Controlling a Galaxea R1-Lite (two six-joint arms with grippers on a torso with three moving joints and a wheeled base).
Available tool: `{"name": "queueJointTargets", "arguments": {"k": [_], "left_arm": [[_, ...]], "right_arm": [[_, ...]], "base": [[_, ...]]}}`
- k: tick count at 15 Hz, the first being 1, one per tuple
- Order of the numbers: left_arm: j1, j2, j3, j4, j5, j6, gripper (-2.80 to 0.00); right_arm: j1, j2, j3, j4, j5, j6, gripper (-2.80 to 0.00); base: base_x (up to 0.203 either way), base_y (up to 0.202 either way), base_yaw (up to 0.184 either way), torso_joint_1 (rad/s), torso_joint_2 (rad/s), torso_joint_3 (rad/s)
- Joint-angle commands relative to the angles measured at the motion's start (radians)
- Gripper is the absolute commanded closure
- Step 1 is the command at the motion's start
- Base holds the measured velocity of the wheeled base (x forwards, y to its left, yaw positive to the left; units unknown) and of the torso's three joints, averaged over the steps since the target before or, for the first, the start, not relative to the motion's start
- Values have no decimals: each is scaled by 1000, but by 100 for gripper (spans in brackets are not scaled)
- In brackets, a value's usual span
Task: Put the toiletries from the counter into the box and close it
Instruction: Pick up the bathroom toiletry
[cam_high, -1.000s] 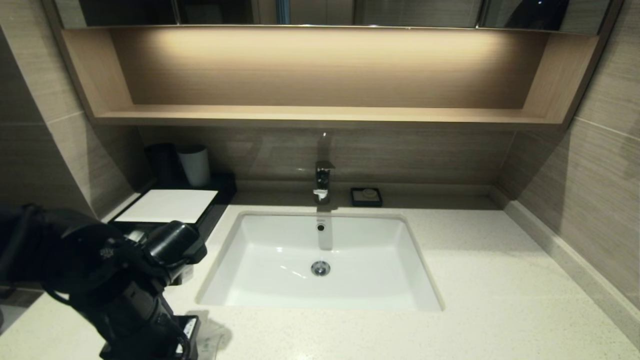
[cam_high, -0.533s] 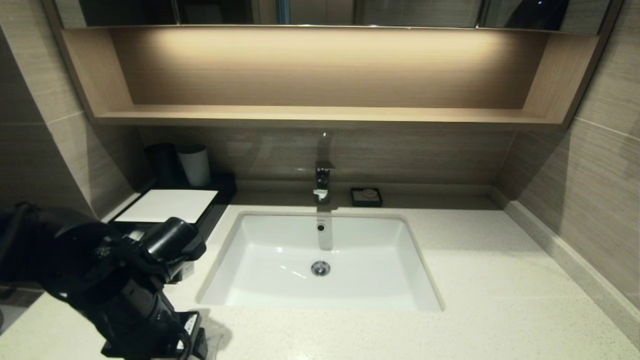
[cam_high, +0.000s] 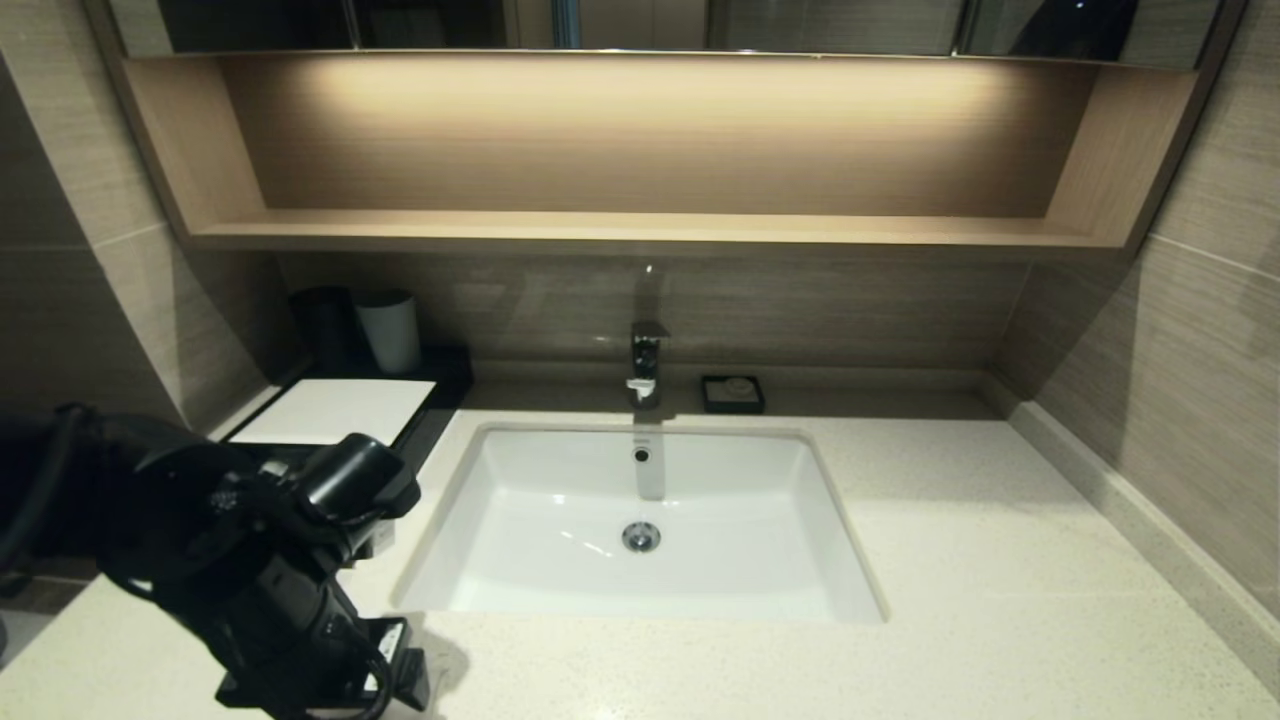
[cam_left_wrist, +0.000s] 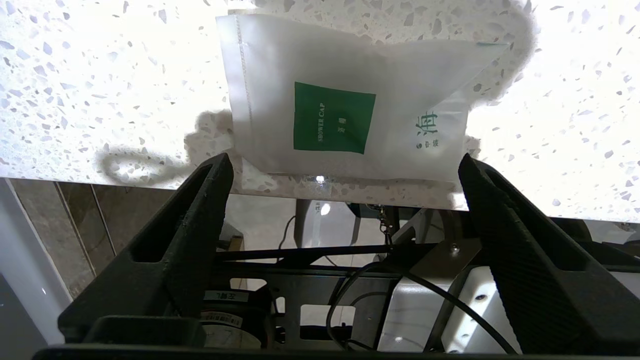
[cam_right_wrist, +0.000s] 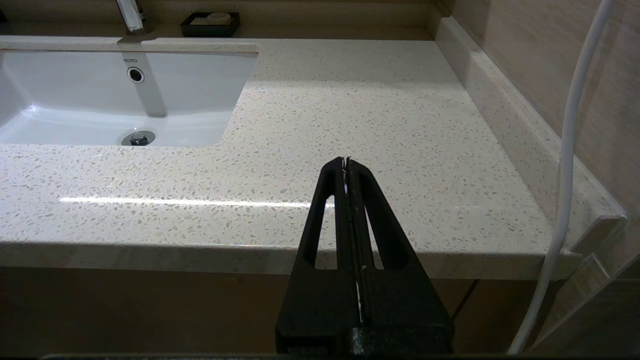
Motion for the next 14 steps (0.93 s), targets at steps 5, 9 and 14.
{"name": "queueJointTargets", "arguments": {"k": [5,9,14], "left_arm": [[0,29,5,-5,-4,-3,-280],[0,29,2,-5,-5,-4,-280],[0,33,-1,-5,-5,-4,-280]], "right_arm": [[0,-2,2,-1,0,0,0],[0,-2,0,-1,0,-1,0],[0,-2,2,-1,0,-1,0]], "base": [[0,0,0,0,0,0],[0,0,0,0,0,0],[0,0,0,0,0,0]]}}
